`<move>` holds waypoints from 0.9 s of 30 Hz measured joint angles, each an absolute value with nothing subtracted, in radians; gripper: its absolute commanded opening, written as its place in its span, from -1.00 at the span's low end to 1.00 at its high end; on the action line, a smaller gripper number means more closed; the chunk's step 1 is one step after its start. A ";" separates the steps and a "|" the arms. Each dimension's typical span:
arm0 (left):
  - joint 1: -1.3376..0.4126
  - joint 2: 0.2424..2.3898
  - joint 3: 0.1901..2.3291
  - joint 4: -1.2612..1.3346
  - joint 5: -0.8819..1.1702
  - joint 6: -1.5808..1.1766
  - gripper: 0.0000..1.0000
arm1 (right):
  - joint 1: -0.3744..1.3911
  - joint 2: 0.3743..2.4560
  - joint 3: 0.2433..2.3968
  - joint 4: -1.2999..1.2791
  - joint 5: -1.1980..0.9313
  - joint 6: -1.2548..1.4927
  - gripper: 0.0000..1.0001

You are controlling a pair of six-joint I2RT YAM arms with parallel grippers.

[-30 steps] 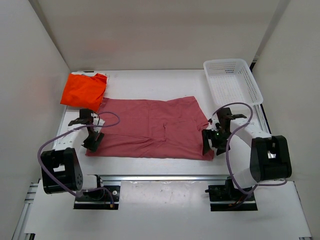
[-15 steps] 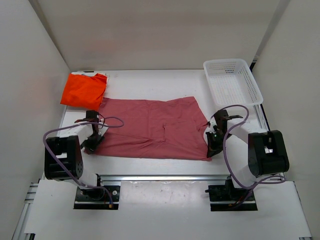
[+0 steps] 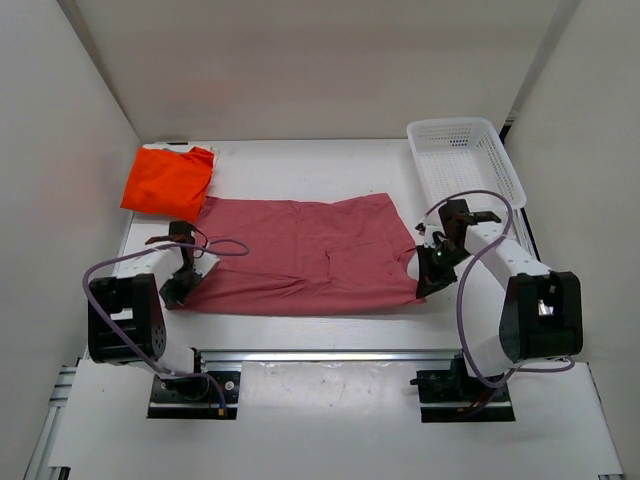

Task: Fold and stack the t-shirts
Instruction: Fold the flattened tshirt in 1/3 of the way

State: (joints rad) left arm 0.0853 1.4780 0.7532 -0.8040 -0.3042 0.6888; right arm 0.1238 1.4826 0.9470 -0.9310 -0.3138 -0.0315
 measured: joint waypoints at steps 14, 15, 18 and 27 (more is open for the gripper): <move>0.066 1.431 0.742 -1.037 -0.267 0.725 -1.00 | 0.147 1.448 0.982 -1.093 -0.287 -0.132 -1.00; 0.068 1.428 0.736 -1.045 -0.265 0.728 -1.00 | 0.146 1.455 0.987 -1.102 -0.286 -0.141 -1.00; 0.060 1.400 0.705 -1.061 -0.266 0.740 -0.85 | 0.145 1.486 1.016 -1.125 -0.274 -0.166 -1.00; 0.167 1.377 0.720 -1.077 -0.306 0.759 0.69 | 0.160 1.458 0.860 -1.199 -0.177 -0.250 0.37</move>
State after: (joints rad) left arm 0.1669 1.3773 0.7197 -1.0771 -0.3058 0.7593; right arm 0.1604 1.4578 0.8604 -1.1992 -0.1768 -0.2501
